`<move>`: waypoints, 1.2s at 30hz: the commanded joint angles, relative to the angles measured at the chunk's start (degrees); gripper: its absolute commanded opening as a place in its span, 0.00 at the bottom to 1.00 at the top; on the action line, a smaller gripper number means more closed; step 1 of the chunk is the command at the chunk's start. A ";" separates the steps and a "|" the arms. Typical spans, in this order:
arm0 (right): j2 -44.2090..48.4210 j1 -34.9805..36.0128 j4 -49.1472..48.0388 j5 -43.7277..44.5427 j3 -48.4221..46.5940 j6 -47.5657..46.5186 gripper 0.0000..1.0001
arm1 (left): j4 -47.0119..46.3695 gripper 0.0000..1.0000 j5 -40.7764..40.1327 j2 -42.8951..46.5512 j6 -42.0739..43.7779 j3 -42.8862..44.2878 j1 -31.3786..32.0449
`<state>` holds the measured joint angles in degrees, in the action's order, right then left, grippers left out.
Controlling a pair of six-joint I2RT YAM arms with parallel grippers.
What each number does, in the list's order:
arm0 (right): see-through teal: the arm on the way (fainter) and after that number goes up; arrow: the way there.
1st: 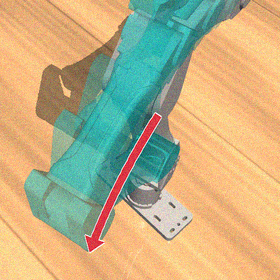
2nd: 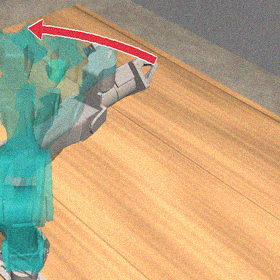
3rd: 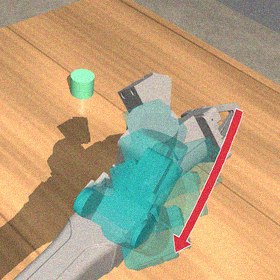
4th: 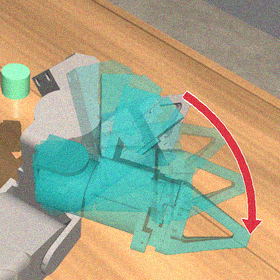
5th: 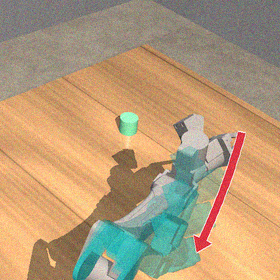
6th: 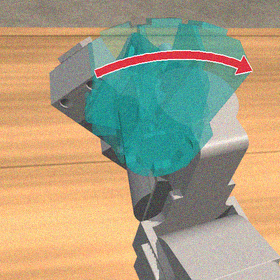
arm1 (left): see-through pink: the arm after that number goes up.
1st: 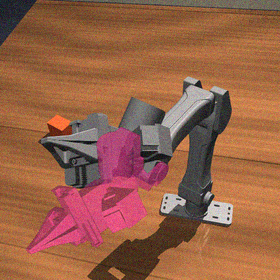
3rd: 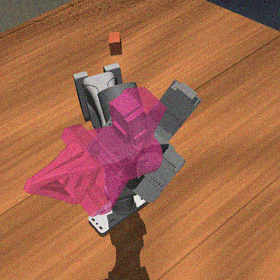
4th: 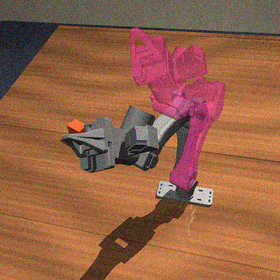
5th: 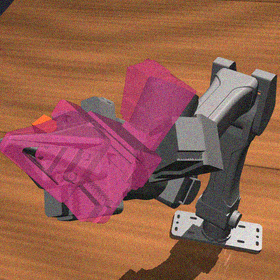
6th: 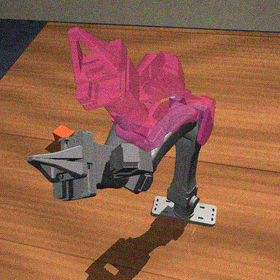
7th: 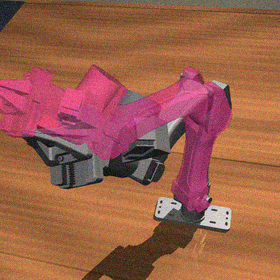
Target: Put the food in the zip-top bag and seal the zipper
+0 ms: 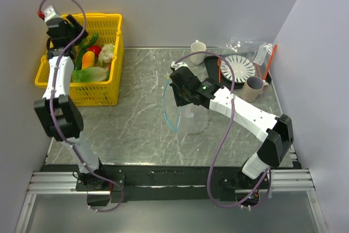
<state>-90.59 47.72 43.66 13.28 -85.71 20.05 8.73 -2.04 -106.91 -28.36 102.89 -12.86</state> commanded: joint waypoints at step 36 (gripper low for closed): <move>7.26 -10.36 -8.05 -30.40 -1.04 9.73 0.00 | -36.19 0.26 -7.87 43.10 -27.29 -61.76 54.69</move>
<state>-88.40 40.23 41.85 -10.61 -88.20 26.44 -27.99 -1.63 -64.14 -59.42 40.60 39.53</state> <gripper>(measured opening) 0.012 0.782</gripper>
